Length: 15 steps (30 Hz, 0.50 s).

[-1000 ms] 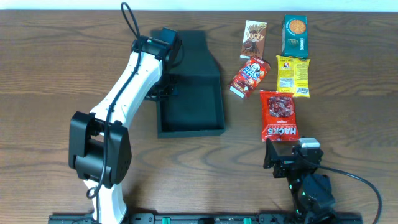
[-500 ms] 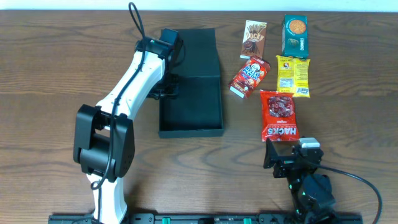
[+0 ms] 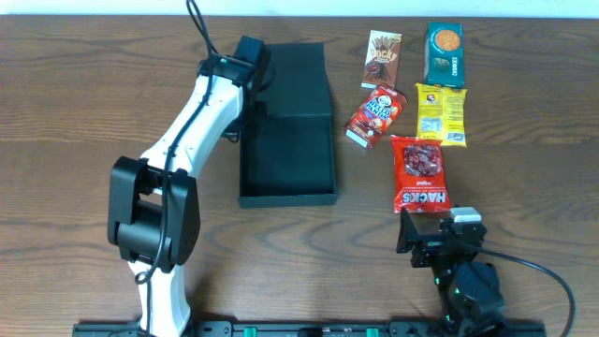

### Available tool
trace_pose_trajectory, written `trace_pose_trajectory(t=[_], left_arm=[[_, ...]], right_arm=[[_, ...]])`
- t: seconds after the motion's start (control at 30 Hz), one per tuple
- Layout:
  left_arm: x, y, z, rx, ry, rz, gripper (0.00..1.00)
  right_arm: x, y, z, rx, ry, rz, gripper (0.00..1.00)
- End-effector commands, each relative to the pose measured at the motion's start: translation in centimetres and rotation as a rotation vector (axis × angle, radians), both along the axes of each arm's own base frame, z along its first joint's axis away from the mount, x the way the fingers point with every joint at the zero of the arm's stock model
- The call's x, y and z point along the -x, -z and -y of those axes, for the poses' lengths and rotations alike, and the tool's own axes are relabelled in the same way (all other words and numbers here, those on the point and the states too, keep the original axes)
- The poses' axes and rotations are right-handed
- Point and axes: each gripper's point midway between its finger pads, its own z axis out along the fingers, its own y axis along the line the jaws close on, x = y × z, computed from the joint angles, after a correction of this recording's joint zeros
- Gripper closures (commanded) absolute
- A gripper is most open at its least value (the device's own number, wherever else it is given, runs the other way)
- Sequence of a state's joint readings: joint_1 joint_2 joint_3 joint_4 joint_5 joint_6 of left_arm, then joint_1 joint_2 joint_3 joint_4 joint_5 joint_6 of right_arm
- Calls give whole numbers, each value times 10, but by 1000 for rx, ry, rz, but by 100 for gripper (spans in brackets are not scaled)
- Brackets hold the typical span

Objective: Pack container
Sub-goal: 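Drag the black box toward table center with the left gripper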

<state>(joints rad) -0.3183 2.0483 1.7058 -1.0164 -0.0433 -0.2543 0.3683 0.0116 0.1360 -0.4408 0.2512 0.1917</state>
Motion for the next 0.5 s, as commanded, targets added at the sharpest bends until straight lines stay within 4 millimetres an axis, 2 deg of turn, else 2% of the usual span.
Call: trace_pose_trajectory(t=[0.0,0.13,0.27,0.37,0.47], left_arm=[[-7,6,-9,-19,-13,10,79],[-10,9,-15,-19,-27,7,75],[-10,11,-15,-20,-15,4,77],[-8,19,-14,-18,-15,-18,77],[-6,31,-11,-10,-11,-48,83]], right_arm=[[0,4,2,19,6,-4,1],[0,4,2,19,6,-4,1],[0,4,2,19,6,-4,1],[0,4,2,19,6,-4,1],[0,4,2,19,6,-4,1]])
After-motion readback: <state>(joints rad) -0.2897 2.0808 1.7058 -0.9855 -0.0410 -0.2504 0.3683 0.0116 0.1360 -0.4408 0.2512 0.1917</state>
